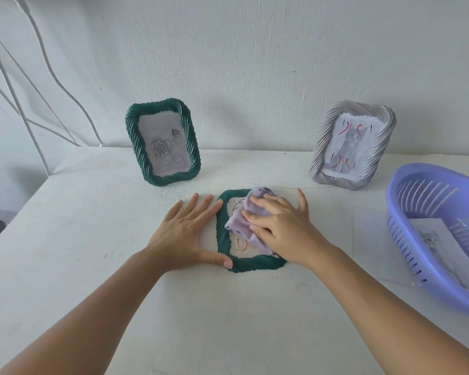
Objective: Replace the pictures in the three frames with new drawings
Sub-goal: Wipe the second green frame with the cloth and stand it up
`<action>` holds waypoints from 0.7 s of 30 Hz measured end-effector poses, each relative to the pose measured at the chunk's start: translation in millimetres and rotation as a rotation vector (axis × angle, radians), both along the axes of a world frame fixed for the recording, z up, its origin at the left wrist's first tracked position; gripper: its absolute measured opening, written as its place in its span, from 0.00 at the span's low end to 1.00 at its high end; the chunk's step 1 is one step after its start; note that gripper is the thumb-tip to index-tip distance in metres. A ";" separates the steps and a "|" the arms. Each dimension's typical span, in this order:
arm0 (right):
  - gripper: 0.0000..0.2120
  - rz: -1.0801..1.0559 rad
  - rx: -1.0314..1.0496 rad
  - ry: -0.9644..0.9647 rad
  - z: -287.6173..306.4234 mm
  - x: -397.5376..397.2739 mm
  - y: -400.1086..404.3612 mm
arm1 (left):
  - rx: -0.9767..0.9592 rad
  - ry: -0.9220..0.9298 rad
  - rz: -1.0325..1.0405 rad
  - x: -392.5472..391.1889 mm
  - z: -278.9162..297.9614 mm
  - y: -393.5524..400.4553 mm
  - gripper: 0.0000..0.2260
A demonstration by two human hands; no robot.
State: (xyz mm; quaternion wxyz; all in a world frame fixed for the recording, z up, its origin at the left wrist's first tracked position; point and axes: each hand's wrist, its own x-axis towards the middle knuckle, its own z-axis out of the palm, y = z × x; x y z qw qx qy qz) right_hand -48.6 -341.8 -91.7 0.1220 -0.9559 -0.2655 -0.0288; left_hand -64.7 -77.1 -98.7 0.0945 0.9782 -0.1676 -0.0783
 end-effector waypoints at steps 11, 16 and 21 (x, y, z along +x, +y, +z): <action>0.18 -0.006 -0.019 0.021 -1.8 9.3 14.0 | -0.017 -0.003 -0.002 -1.1 1.0 -1.0 0.59; 0.19 -0.033 -0.077 -0.030 2.0 12.7 -13.1 | -0.008 0.006 -0.001 -0.4 1.1 -1.0 0.60; 0.18 -0.105 -0.053 -0.028 -1.4 20.5 25.5 | -0.024 0.000 -0.003 -0.9 1.9 -1.7 0.59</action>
